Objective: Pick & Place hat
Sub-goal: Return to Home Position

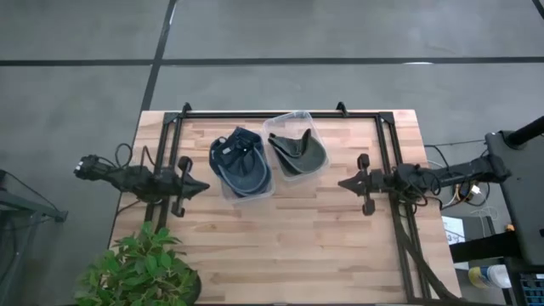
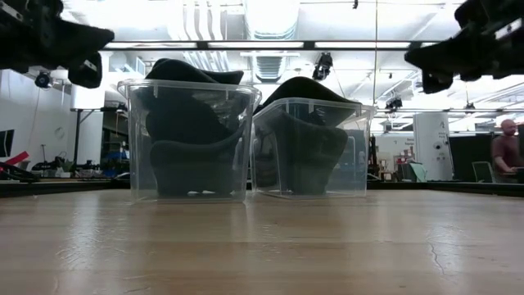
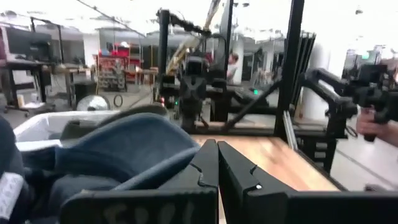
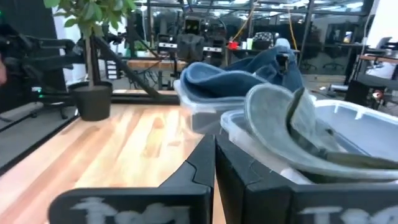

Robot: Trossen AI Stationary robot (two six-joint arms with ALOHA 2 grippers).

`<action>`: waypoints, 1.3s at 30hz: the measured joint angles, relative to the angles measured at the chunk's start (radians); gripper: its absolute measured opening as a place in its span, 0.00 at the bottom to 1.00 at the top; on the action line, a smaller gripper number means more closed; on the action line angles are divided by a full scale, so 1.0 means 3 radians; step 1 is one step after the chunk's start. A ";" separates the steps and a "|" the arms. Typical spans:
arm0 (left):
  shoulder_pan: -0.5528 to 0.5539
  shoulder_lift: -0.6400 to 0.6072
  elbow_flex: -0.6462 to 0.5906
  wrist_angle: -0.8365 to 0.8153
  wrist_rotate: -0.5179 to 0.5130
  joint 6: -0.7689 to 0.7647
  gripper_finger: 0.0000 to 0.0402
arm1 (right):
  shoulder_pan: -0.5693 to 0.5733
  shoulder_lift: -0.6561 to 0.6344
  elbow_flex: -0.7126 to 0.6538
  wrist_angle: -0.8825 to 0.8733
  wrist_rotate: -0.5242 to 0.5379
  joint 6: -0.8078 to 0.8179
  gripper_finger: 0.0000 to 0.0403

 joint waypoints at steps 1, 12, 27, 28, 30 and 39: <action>0.0000 0.0000 -0.0002 -0.0041 0.0023 -0.0007 0.00 | -0.0008 -0.0042 -0.0035 -0.0006 -0.0017 0.0001 0.02; 0.0000 -0.0001 -0.0149 -0.0124 0.0184 0.0088 0.00 | -0.0015 -0.0424 -0.0203 -0.0248 -0.0050 -0.0018 0.02; 0.0000 -0.0001 -0.0102 -0.0264 0.0065 0.0050 0.00 | -0.0015 -0.0377 -0.0203 -0.0359 0.0041 -0.0083 0.02; 0.0000 -0.0001 -0.0117 -0.0231 0.0015 -0.0041 0.00 | -0.0015 -0.0376 -0.0203 -0.0361 0.0041 -0.0056 0.02; 0.0000 0.0024 -0.0122 -0.0213 -0.0018 -0.0196 0.00 | -0.0015 -0.0375 -0.0203 -0.0360 0.0041 -0.0002 0.02; 0.0000 0.0071 -0.0127 -0.0227 -0.0025 -0.0258 0.00 | -0.0015 -0.0375 -0.0203 -0.0360 0.0043 0.0017 0.02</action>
